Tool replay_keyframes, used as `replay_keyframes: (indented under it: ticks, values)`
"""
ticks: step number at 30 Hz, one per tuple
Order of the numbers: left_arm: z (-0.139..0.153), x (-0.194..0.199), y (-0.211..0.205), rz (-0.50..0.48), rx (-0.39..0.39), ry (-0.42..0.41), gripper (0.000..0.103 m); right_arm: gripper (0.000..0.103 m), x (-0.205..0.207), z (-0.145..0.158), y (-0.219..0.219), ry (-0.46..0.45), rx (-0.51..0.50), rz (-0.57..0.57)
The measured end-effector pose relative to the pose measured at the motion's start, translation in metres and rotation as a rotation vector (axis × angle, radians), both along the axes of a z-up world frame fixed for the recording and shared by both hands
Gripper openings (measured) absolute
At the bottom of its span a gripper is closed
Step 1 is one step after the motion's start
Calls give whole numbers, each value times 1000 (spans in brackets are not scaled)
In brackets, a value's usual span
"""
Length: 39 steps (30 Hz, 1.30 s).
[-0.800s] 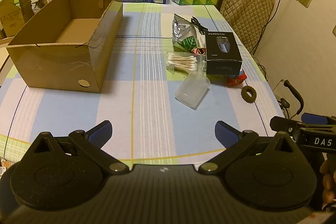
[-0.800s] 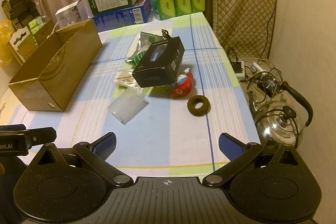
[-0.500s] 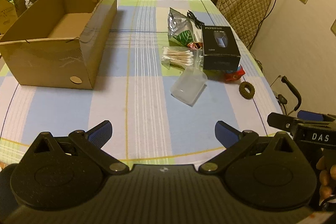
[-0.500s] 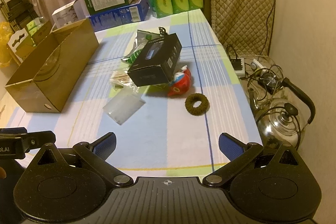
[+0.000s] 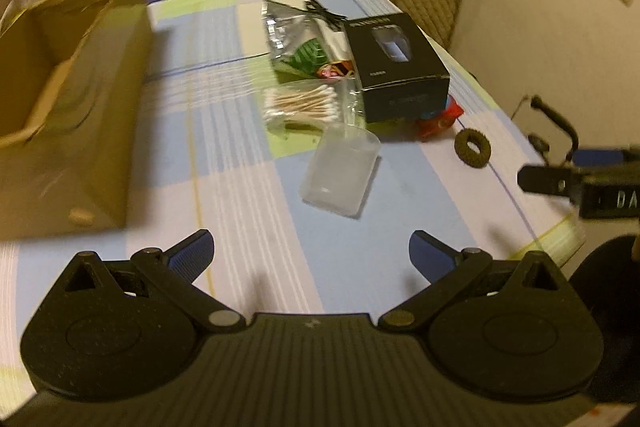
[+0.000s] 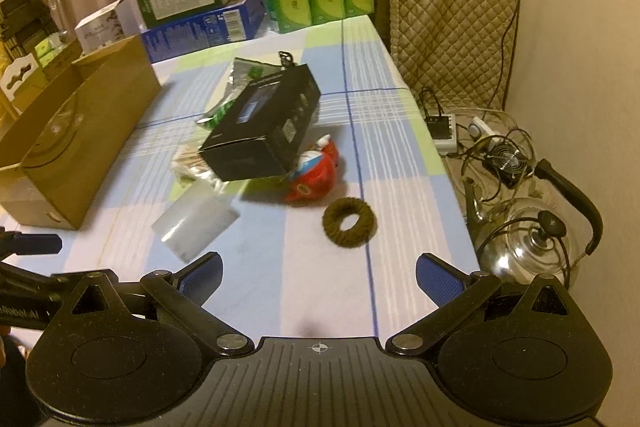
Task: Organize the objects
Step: 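Grasp the clear plastic cup with left tool while right tool grasps the brown ring, then carry cup and ring into the cardboard box and open both tools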
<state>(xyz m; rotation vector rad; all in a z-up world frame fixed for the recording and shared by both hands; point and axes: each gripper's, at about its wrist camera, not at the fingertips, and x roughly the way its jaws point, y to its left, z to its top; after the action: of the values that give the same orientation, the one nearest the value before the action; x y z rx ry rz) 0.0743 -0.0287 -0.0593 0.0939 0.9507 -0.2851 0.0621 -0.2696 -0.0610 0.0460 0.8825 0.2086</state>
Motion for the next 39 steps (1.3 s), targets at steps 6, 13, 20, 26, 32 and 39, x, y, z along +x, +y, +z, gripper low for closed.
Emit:
replay_keyframes:
  ticks: [6, 13, 20, 26, 32, 39]
  values:
    - [-15, 26, -8, -45, 9, 2, 97, 87, 27, -17, -4, 15, -4, -27]
    - [-31, 47, -13, -90, 28, 5, 94, 70, 50, -43, -3, 6, -35, -55]
    - [-44, 58, -20, -135, 21, -5, 89, 60, 63, -62, 2, 10, -54, -46]
    - [-51, 68, -28, -165, 16, -7, 86, 43, 68, -67, 10, -4, -87, -52]
    - [-57, 76, -36, -193, 35, 6, 67, 18, 69, -67, 13, -14, -97, -59]
    - [-58, 77, -37, -203, 28, 20, 48, 16, 62, -62, 13, -13, -91, -61]
